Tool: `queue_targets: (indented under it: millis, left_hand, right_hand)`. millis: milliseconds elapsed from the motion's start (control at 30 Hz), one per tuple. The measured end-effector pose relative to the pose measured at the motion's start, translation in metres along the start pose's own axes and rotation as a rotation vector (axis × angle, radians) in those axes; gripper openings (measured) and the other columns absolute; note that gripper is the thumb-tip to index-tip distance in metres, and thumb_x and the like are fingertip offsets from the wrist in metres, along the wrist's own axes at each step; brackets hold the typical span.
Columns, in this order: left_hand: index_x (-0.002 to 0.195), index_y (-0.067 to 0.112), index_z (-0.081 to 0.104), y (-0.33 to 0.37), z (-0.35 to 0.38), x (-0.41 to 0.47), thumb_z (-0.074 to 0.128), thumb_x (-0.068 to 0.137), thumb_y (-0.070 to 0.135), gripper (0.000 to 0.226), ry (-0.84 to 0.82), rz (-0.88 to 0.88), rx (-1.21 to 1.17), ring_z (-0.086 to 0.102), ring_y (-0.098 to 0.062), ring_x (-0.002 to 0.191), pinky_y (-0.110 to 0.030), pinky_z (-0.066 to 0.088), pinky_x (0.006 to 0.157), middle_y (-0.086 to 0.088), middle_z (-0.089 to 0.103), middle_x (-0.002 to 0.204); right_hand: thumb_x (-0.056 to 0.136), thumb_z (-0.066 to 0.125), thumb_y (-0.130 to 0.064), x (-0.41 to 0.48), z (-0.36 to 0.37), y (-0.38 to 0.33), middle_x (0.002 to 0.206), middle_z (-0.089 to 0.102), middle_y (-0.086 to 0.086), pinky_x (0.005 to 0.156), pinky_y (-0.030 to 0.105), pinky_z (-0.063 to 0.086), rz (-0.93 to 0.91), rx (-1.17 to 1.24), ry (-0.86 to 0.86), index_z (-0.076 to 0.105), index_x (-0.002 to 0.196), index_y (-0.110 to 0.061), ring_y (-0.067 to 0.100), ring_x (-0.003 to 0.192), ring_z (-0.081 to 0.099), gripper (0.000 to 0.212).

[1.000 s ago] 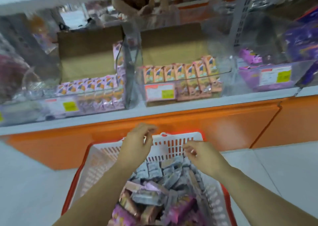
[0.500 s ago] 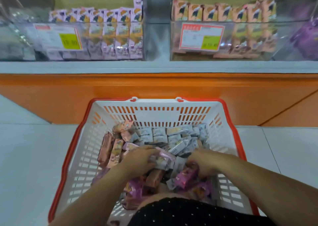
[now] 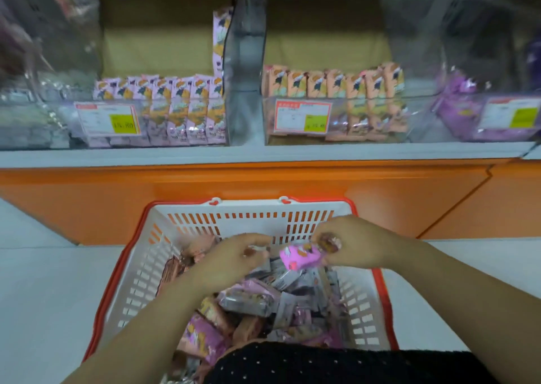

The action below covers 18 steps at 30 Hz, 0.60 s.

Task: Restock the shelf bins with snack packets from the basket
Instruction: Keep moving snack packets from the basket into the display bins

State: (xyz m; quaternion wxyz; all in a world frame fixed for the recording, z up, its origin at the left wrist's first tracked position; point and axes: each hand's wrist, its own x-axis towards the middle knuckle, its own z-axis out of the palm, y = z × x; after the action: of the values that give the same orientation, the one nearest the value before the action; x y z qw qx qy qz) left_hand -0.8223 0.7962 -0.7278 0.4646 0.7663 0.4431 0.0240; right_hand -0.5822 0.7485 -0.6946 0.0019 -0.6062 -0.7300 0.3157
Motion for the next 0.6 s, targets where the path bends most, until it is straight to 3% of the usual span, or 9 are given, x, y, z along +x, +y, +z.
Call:
queue_targets:
  millis: [67, 167, 267, 367, 433, 500, 567, 600]
  left_hand:
    - [0.123, 0.039, 0.052, 0.036, -0.014, -0.01, 0.048, 0.097, 0.035, 0.026, 0.058, 0.056, -0.13, 0.057, 0.003, 0.102, -0.019, 0.042, 0.091, 0.017, 0.053, 0.126]
    - [0.12, 0.033, 0.058, 0.088, -0.025, -0.02, 0.047, 0.094, 0.04, 0.028, 0.129, 0.175, -0.252, 0.066, 0.0, 0.095, -0.031, 0.047, 0.095, 0.01, 0.062, 0.116]
    - [0.125, 0.025, 0.055, 0.135, -0.026, -0.021, 0.052, 0.094, 0.032, 0.032, 0.236, 0.246, -0.309, 0.069, -0.006, 0.086, -0.033, 0.051, 0.09, -0.002, 0.066, 0.106]
    - [0.118, 0.028, 0.056, 0.178, -0.016, -0.016, 0.059, 0.091, 0.029, 0.027, 0.305, 0.327, -0.38, 0.07, -0.01, 0.082, -0.03, 0.053, 0.082, -0.001, 0.069, 0.093]
    - [0.101, 0.032, 0.059, 0.203, -0.01, -0.009, 0.058, 0.092, 0.02, 0.015, 0.361, 0.403, -0.407, 0.07, -0.014, 0.079, -0.025, 0.054, 0.076, -0.001, 0.068, 0.088]
    - [0.093, 0.032, 0.059, 0.224, -0.004, 0.003, 0.058, 0.093, 0.016, 0.017, 0.416, 0.445, -0.402, 0.068, -0.02, 0.082, -0.035, 0.055, 0.08, -0.002, 0.067, 0.084]
    - [0.098, 0.031, 0.061, 0.242, -0.001, 0.013, 0.059, 0.092, 0.021, 0.013, 0.428, 0.492, -0.352, 0.068, -0.023, 0.084, -0.043, 0.053, 0.085, -0.004, 0.068, 0.085]
    - [0.105, 0.032, 0.061, 0.249, -0.001, 0.019, 0.06, 0.091, 0.023, 0.017, 0.424, 0.519, -0.319, 0.068, -0.019, 0.084, -0.04, 0.053, 0.084, -0.003, 0.067, 0.087]
  right_hand:
    - [0.081, 0.069, -0.024, -0.019, -0.024, -0.006, 0.083, 0.058, -0.008, 0.065, 0.015, 0.039, -0.017, 0.067, 0.151, 0.057, 0.088, -0.028, 0.007, 0.074, 0.053, 0.014]
    - [0.078, 0.073, -0.027, -0.048, -0.049, -0.012, 0.073, 0.056, -0.014, 0.059, 0.015, 0.036, -0.013, 0.157, 0.384, 0.058, 0.087, -0.028, -0.003, 0.064, 0.051, 0.017]
    - [0.075, 0.076, -0.032, -0.073, -0.066, -0.017, 0.075, 0.056, -0.015, 0.063, 0.024, 0.042, 0.002, 0.21, 0.593, 0.06, 0.091, -0.026, 0.001, 0.063, 0.051, 0.024]
    - [0.073, 0.079, -0.029, -0.097, -0.076, -0.023, 0.08, 0.058, -0.013, 0.063, 0.023, 0.045, -0.023, 0.32, 0.801, 0.052, 0.089, -0.038, 0.006, 0.061, 0.055, 0.033]
    - [0.074, 0.076, -0.027, -0.111, -0.083, -0.029, 0.084, 0.057, -0.02, 0.064, 0.019, 0.045, -0.043, 0.31, 0.888, 0.044, 0.087, -0.046, 0.003, 0.062, 0.057, 0.04]
    - [0.077, 0.072, -0.024, -0.125, -0.09, -0.028, 0.088, 0.058, -0.021, 0.066, 0.024, 0.047, -0.07, 0.275, 0.933, 0.04, 0.091, -0.046, 0.005, 0.064, 0.058, 0.041]
    - [0.082, 0.066, -0.023, -0.136, -0.1, -0.021, 0.095, 0.062, -0.013, 0.067, 0.032, 0.05, -0.064, 0.221, 0.952, 0.042, 0.099, -0.044, 0.007, 0.065, 0.057, 0.037]
    - [0.084, 0.064, -0.022, -0.14, -0.106, -0.015, 0.098, 0.062, -0.009, 0.068, 0.035, 0.05, -0.043, 0.177, 0.964, 0.045, 0.105, -0.041, 0.008, 0.068, 0.057, 0.034]
